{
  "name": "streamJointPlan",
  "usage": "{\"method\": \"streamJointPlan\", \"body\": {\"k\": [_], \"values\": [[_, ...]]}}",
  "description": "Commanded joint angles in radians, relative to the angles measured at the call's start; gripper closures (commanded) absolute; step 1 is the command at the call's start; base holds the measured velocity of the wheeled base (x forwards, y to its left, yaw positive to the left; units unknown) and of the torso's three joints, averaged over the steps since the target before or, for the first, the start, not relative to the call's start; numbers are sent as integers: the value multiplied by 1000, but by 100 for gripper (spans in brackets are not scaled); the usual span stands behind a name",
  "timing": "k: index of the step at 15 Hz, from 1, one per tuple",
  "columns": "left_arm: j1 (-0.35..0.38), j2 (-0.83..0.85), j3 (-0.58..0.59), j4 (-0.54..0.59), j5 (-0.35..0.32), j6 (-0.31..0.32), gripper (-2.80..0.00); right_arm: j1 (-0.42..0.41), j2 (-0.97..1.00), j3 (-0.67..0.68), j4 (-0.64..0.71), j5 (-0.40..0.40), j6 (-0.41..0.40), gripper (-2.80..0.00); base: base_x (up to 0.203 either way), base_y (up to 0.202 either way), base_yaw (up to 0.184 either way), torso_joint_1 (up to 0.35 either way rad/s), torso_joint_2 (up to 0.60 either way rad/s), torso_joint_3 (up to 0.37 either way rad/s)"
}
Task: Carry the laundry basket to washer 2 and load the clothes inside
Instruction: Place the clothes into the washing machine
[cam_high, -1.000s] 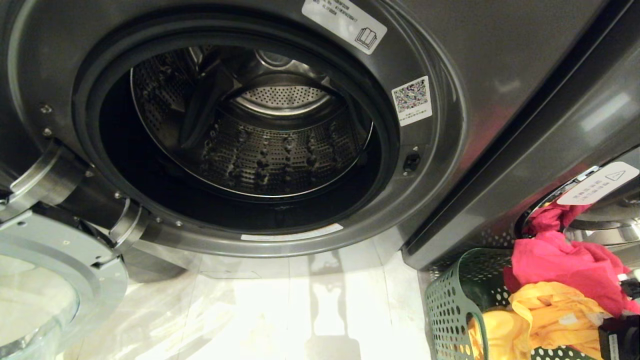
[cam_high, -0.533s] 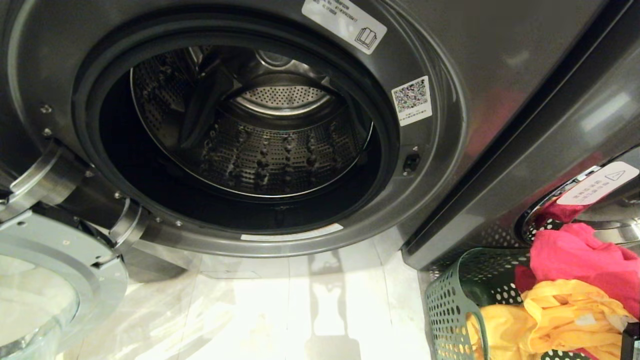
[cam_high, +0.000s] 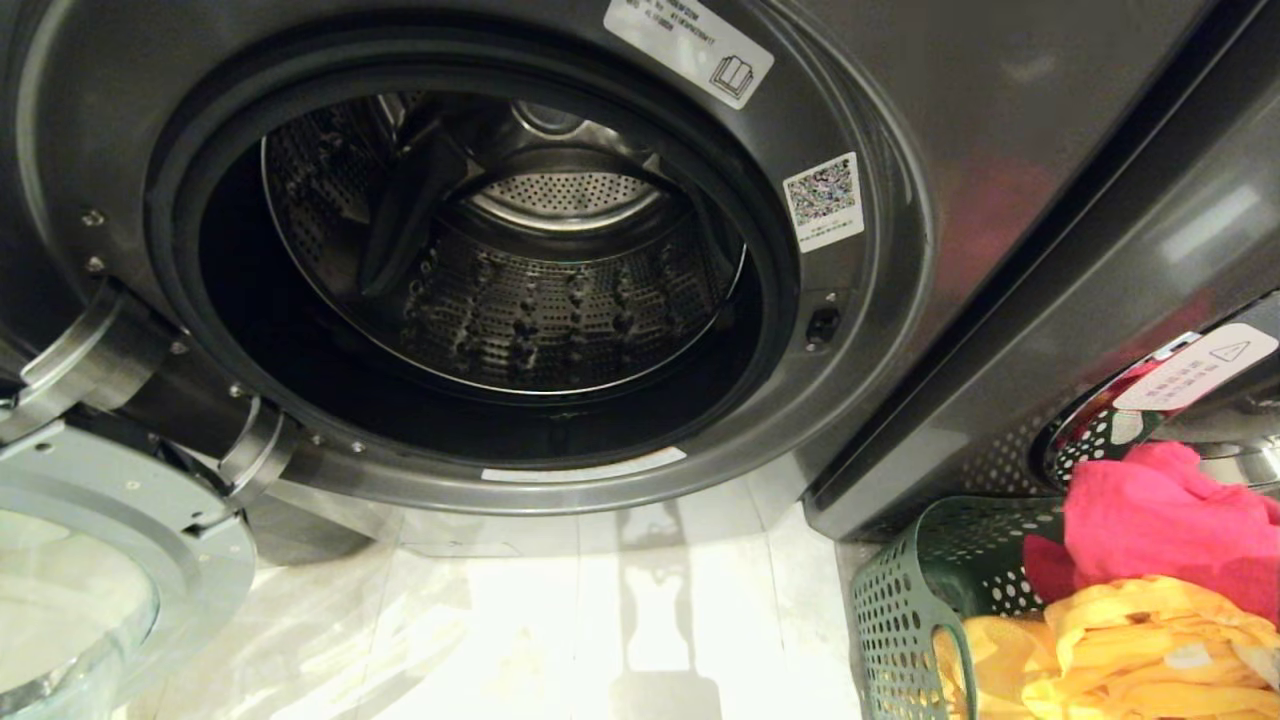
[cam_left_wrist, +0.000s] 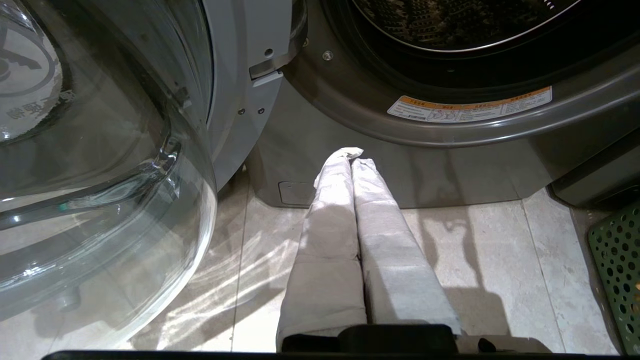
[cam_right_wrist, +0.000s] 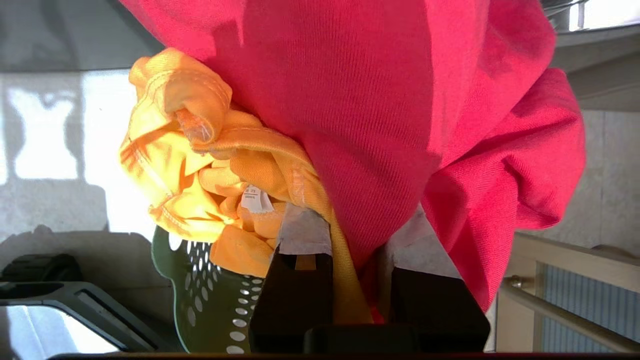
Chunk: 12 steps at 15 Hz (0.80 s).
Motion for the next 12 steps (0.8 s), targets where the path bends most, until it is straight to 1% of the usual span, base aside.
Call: {"method": "streamJointPlan", "body": {"k": [1, 4, 8, 10, 12], "values": [[0, 0, 40, -1, 0, -1, 0, 2, -137, -74, 150, 1, -1, 0, 0, 0, 0, 0, 0, 0], [0, 0, 40, -1, 0, -1, 0, 4, -255, -108, 305, 2, -2, 0, 0, 0, 0, 0, 0, 0], [0, 0, 40, -1, 0, -1, 0, 3, -410, -136, 474, 2, -1, 0, 0, 0, 0, 0, 0, 0], [0, 0, 40, -1, 0, -1, 0, 2, -488, -128, 531, 2, -1, 0, 0, 0, 0, 0, 0, 0], [0, 0, 40, -1, 0, -1, 0, 2, -532, -74, 554, 2, -2, 0, 0, 0, 0, 0, 0, 0]]}}
